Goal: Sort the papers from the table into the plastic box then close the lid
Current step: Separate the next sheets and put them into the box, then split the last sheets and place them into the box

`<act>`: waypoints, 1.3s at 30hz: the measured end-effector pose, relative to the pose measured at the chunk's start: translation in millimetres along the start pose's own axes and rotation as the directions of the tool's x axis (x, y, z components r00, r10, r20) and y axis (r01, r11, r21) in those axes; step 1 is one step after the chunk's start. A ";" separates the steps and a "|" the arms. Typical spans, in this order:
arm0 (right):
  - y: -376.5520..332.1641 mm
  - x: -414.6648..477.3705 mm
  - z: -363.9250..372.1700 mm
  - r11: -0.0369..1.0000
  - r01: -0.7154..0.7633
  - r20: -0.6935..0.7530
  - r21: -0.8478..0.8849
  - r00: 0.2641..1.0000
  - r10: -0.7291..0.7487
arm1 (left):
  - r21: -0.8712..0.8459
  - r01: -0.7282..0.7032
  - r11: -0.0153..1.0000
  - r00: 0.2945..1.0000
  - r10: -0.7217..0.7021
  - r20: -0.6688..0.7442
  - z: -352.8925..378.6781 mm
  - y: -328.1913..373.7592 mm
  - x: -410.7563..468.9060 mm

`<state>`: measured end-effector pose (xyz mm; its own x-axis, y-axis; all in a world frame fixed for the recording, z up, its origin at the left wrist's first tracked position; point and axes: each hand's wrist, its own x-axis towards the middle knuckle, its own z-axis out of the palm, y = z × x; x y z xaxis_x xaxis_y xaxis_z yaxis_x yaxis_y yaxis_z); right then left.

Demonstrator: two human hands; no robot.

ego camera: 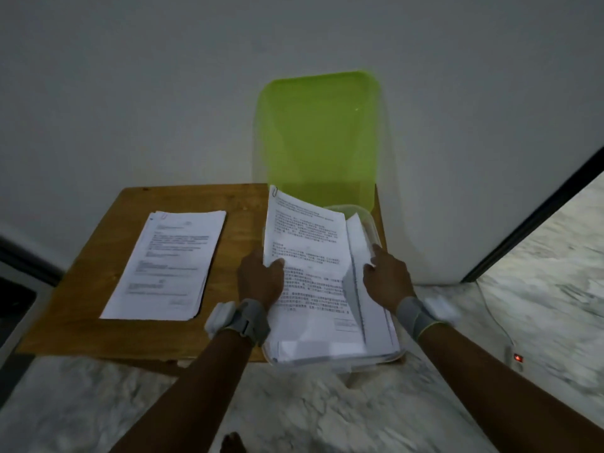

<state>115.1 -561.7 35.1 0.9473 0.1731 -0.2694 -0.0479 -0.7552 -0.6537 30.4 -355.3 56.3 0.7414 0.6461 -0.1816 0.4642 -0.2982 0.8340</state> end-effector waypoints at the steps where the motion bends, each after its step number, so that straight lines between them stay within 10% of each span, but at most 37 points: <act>1: -2.7 0.2 -4.3 0.999 0.049 -0.041 0.014 0.998 -0.048 | 0.021 0.006 1.000 1.000 -0.006 0.009 6.4 -2.9 -2.4; 14: -66.4 12.0 33.5 0.969 0.244 -0.022 0.042 0.970 -0.244 | 0.369 -0.440 0.819 0.889 0.455 0.049 -10.2 -23.0 28.2; 31: -234.9 21.3 250.2 0.979 0.205 0.129 0.017 0.970 -0.205 | 0.589 0.090 0.803 0.996 -0.069 -0.058 -227.4 -187.5 205.9; 39: -248.3 23.7 285.7 0.998 0.067 0.120 0.003 0.991 -0.067 | 0.339 0.082 0.937 0.996 -0.069 -0.049 -249.6 -209.6 231.3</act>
<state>58.9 -189.4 -11.0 0.9035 0.2979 -0.3082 0.0146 -0.7401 -0.6723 -16.5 32.1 -30.5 0.6825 0.6991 -0.2131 0.6602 -0.4645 0.5903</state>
